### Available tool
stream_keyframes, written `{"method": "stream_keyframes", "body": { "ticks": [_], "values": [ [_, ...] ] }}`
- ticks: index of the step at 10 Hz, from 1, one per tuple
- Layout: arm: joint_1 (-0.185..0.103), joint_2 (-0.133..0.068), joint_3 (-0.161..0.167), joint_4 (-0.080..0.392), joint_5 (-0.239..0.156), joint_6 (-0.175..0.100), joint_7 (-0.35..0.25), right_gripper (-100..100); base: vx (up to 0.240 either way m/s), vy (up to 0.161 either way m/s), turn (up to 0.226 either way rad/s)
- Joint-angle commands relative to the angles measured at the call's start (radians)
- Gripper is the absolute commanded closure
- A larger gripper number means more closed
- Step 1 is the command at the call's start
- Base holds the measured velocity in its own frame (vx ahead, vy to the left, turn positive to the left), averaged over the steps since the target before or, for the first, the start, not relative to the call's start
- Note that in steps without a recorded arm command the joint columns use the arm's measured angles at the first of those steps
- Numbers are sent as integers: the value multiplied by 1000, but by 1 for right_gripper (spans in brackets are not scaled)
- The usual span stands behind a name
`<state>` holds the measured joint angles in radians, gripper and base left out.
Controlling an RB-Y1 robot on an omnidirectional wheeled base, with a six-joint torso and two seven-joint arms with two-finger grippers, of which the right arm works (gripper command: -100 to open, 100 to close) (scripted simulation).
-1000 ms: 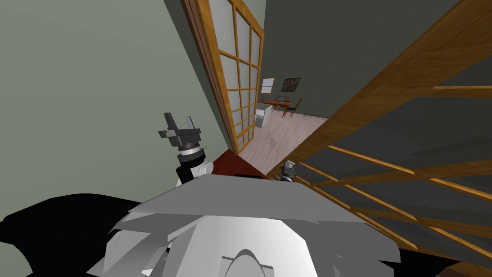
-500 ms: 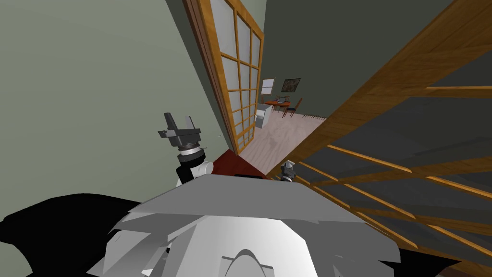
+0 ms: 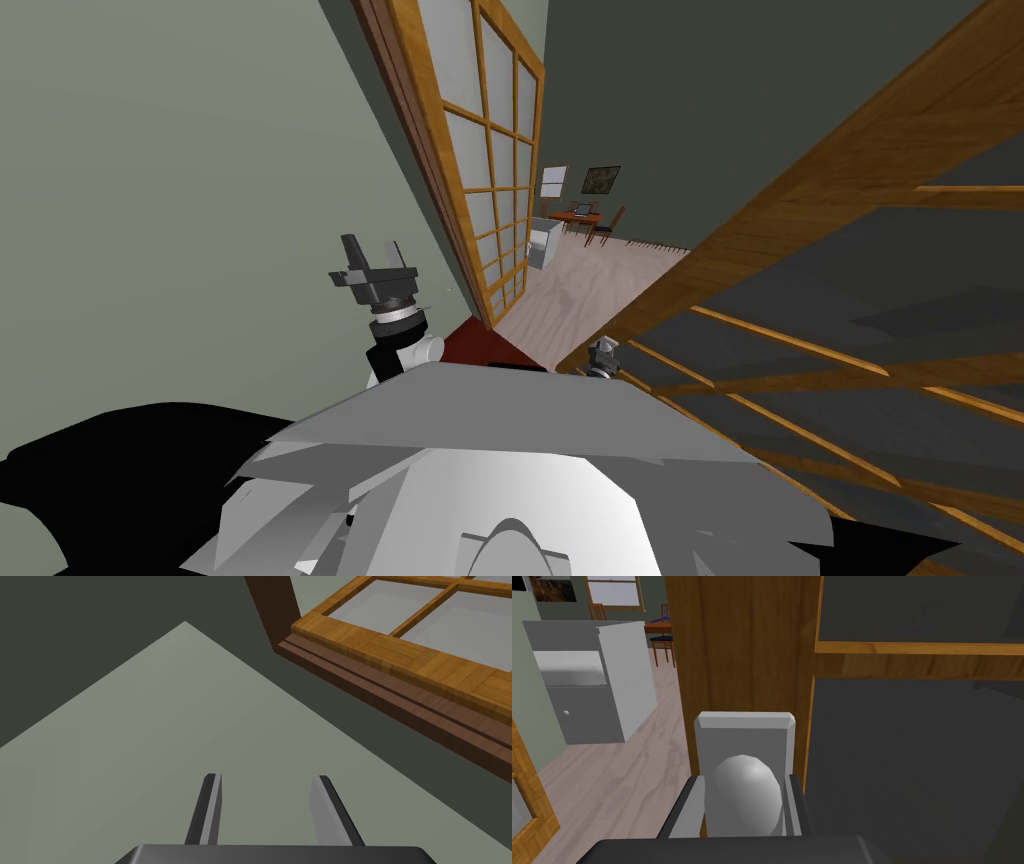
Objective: Push the door open
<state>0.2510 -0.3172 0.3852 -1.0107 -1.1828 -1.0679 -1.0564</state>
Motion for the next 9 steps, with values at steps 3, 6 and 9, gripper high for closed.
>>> {"method": "stream_keyframes", "body": {
  "ticks": [3, 6, 9],
  "values": [
    [-6, 2, -45, 4, -32, -7, 13, 100, 188, -72, -37],
    [-8, 5, -79, 16, -57, -13, 19, 100, 184, -55, -35],
    [-11, 9, -114, 29, -84, -19, 25, 100, 178, -91, -38]
  ]
}}
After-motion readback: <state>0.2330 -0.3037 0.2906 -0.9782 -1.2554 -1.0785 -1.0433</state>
